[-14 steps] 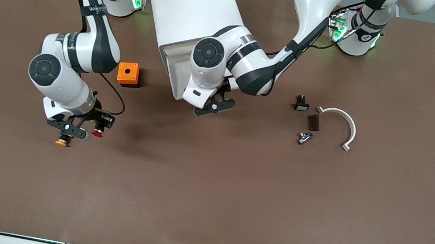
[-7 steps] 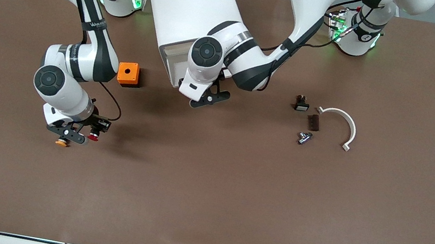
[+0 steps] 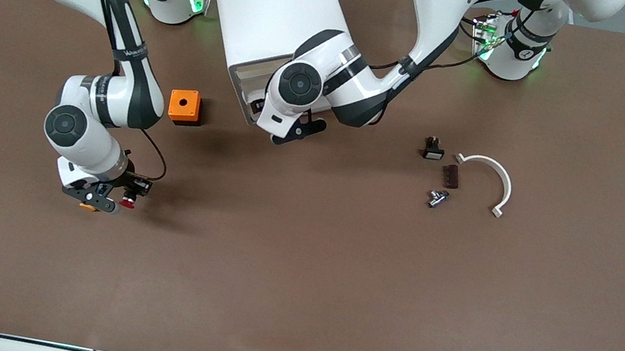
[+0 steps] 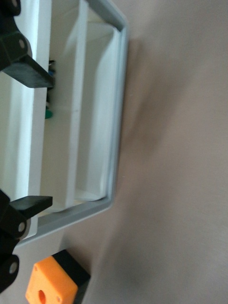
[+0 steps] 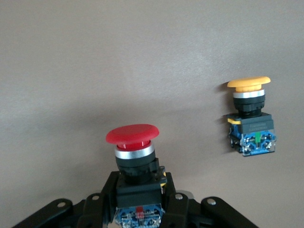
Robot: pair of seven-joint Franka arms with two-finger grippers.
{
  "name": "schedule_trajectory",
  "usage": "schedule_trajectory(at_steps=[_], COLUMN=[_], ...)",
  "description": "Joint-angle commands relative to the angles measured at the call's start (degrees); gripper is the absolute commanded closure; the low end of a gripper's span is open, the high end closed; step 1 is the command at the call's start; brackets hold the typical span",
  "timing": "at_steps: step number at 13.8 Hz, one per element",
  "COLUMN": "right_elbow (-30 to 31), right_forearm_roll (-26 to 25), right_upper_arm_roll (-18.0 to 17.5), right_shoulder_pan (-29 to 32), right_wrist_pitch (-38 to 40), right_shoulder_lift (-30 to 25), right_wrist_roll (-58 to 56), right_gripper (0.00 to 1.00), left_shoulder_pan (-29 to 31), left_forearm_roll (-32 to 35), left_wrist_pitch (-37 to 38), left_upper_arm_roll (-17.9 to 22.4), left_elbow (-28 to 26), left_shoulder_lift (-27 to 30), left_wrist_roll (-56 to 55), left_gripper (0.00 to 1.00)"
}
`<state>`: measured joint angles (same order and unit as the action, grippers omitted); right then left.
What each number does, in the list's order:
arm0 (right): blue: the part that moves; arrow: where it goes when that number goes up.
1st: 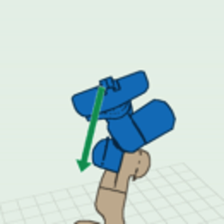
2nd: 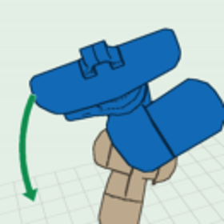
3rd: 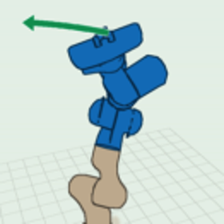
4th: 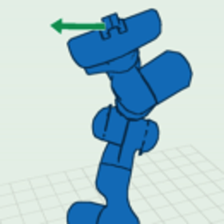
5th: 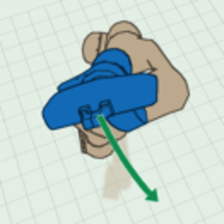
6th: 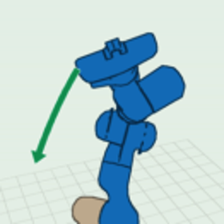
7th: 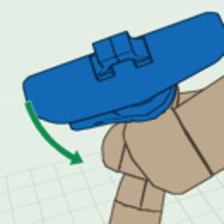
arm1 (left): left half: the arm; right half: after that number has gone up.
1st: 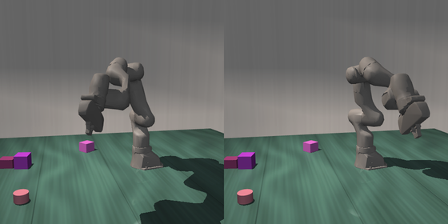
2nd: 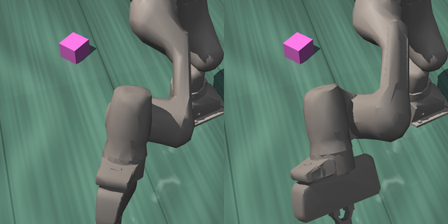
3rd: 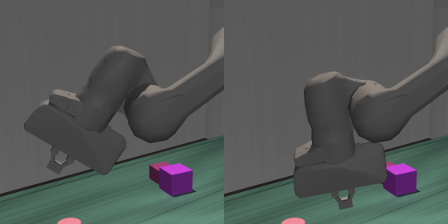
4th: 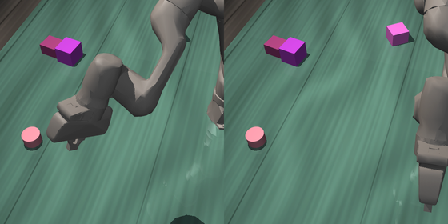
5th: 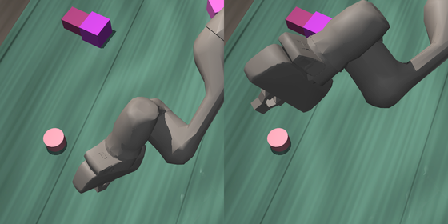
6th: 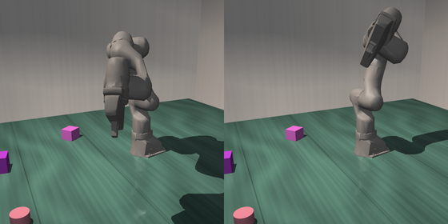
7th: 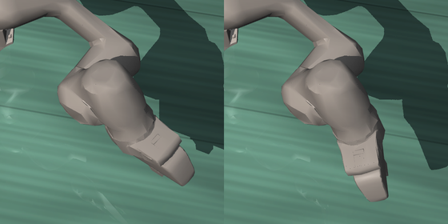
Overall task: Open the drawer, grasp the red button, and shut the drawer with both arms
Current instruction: 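Lower the red button beside the yellow button while the left gripper pushes the drawer shut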
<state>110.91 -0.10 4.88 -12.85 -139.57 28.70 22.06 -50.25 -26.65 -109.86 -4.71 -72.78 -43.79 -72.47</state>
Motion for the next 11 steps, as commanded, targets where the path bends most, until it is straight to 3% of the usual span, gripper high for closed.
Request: schedule_trajectory(at_steps=[1,6,11], right_elbow=[-0.1,-0.6,-2.8], right_forearm_roll=[-1.0,-1.0,-1.0], right_upper_arm_roll=[-0.8,-0.8,-0.8], right_shoulder_pan=[1.2,1.8,2.1], right_wrist_pitch=[-0.9,-2.5,-3.1], right_shoulder_lift=[0.7,2.5,5.4], right_wrist_roll=[-0.5,-0.5,-0.5], right_gripper=[1.0,0.99,0.99], left_shoulder_pan=[-0.1,-0.1,0.7], left_forearm_roll=[-3.8,-10.0,-10.1], left_wrist_pitch=[0.2,0.3,0.2], left_upper_arm_roll=[-0.2,-0.2,0.0], left_elbow=[-1.6,-3.4,-3.2], left_shoulder_lift=[0.3,0.3,0.9], left_wrist_roll=[-0.1,-0.1,0.1], left_gripper=[0.0,0.0,0.0])
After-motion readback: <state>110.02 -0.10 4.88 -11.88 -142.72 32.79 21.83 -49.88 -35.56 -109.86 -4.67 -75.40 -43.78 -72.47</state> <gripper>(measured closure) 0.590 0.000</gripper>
